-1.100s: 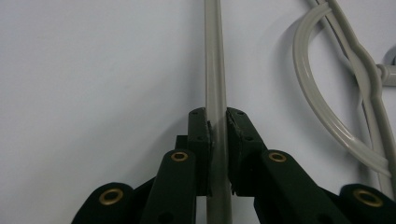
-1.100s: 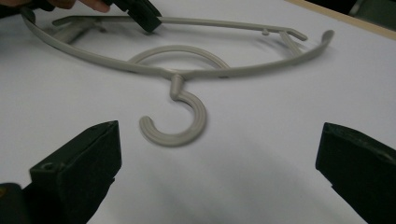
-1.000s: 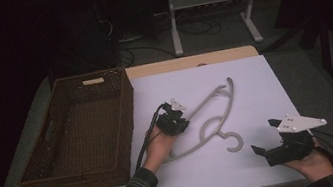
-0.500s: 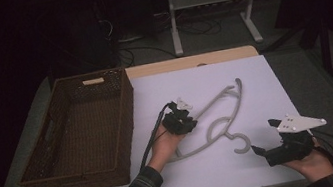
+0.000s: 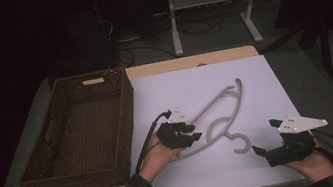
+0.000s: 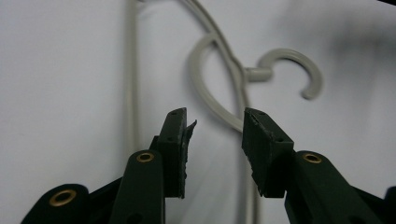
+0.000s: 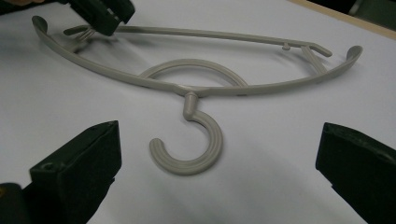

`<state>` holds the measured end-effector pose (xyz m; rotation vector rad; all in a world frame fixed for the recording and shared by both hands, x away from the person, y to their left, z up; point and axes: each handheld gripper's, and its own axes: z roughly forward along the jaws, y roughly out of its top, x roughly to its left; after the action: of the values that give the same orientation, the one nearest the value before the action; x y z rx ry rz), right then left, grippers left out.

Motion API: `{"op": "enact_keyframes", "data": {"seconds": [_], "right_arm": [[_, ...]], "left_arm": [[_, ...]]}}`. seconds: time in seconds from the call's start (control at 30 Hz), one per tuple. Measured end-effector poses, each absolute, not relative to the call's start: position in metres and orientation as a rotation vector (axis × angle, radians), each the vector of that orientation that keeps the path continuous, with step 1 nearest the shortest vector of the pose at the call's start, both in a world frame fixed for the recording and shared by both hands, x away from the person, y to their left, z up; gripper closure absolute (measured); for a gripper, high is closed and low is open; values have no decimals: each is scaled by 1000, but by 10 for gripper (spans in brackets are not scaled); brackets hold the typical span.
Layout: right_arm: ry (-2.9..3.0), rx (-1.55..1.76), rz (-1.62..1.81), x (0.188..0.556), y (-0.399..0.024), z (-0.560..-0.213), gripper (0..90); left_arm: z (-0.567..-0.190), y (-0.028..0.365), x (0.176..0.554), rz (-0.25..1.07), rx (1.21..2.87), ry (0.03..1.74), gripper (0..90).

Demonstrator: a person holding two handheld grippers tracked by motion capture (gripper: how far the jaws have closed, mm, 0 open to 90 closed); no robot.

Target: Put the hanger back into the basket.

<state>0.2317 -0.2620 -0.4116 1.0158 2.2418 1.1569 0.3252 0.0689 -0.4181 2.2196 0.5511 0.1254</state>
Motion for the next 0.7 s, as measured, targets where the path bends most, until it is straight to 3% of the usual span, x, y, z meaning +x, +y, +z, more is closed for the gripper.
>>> {"op": "enact_keyframes", "data": {"seconds": [0.4,0.7], "right_arm": [[2245,1012,1151,231,-261,-412,0],[2238,1014,1148,229,-262,-412,0]], "left_arm": [[-434,56,324,36,2257,521,707],[-443,43,322,28,2299,493,707]]}}
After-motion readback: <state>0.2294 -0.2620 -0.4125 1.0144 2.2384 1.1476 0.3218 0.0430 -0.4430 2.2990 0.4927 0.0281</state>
